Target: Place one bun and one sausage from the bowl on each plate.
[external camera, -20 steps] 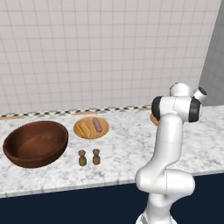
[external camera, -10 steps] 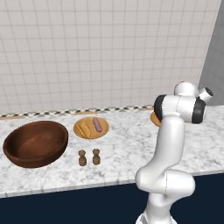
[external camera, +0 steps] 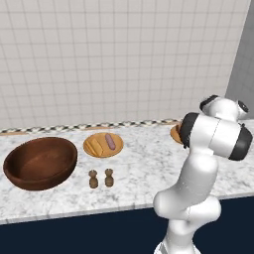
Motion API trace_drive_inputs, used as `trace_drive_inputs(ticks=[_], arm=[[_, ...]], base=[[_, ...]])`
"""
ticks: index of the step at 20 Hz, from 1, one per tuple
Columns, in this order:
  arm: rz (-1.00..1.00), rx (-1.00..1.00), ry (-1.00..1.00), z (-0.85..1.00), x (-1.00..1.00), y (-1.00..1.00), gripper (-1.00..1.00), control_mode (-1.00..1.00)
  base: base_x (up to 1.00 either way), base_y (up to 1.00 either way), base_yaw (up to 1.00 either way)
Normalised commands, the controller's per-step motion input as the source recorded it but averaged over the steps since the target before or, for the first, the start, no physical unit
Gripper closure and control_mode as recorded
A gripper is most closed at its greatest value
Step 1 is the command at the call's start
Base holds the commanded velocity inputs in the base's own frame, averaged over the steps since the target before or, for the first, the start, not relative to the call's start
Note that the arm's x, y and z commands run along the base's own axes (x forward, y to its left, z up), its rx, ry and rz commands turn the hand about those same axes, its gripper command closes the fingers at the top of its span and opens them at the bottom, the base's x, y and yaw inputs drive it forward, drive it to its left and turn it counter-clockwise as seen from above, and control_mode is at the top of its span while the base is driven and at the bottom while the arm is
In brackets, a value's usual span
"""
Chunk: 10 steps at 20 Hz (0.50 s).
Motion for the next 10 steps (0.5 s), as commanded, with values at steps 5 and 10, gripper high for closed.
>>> trace_drive_inputs(ticks=[5,10], arm=[[0.00,-0.09,0.29,0.99,-0.07,0.91,-1.00,-1.00],[0.00,-0.12,0.28,0.75,-0.77,0.97,-1.00,-1.00]], base=[[0.00,0.00,0.00],[0.00,0.00,0.00]])
